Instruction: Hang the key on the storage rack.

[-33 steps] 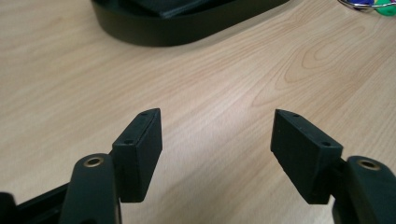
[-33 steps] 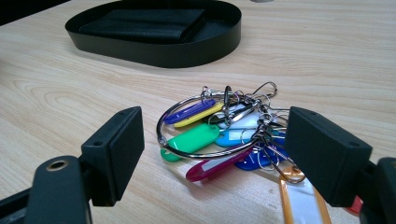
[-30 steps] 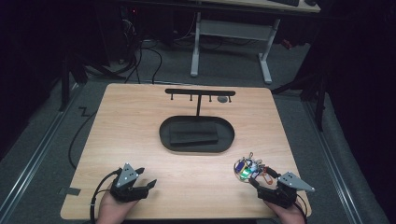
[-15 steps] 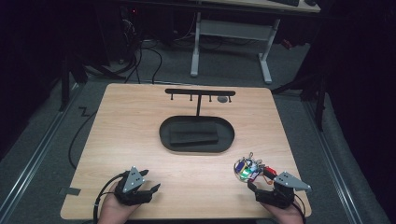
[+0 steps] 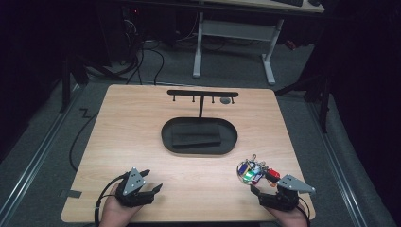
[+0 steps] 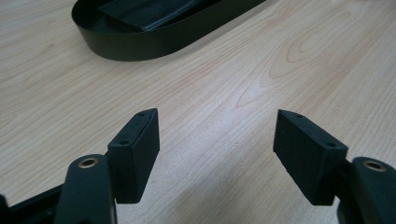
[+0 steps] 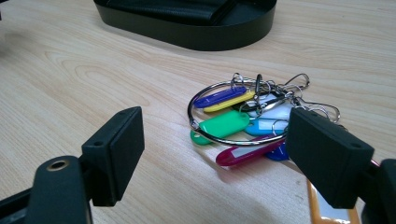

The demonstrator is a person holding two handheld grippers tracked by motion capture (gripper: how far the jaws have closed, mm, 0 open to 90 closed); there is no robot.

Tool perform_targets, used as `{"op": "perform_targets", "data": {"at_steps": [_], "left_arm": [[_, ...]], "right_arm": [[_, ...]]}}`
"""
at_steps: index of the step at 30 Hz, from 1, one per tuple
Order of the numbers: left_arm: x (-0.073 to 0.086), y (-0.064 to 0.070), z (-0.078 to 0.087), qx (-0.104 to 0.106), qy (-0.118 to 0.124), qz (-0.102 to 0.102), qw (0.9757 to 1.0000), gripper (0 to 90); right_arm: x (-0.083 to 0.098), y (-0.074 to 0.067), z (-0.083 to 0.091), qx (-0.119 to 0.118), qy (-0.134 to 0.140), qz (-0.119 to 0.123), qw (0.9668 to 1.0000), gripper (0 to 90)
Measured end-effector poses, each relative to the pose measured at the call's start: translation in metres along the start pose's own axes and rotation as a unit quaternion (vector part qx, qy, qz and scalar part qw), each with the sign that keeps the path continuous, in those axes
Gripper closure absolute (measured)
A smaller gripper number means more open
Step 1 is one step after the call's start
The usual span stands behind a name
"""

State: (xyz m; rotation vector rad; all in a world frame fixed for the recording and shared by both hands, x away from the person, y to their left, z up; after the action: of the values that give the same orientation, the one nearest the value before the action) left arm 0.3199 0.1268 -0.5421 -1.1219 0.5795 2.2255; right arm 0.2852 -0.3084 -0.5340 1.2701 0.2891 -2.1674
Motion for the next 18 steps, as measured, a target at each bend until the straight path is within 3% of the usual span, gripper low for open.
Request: {"op": "perform_targets", "data": {"at_steps": [4,9,18], "left_arm": [[0.002,-0.002,0.003,-0.009,-0.007,-0.005,0.9999,31.8],[0.002,-0.013,0.011,-0.006,0.003,0.019,0.9998,31.9],[0.008,-0.017,0.021,-0.014,0.005,0.01,0.9998,32.0]], "right_arm": [[-0.002,-0.001,-0.003,-0.002,-0.008,0.001,1.0,26.0],[-0.006,-0.004,-0.008,-0.008,-0.024,-0.005,0.9997,28.7],[-0.017,-0.014,-0.013,-0.014,-0.068,0.047,0.9965,36.0]]}}
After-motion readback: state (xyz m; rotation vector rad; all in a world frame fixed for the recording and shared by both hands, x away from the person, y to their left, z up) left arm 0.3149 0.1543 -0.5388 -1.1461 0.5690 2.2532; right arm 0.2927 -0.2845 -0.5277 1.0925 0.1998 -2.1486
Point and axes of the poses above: each handheld gripper's, and its own axes: z roughly backward along the jaws, x roughly out of its underside, y roughly to its right, the point moved 4 cm from there along -z, roughly forward along the jaws, and after that the axes turned 13 degrees about z, right-handed, at the moved point
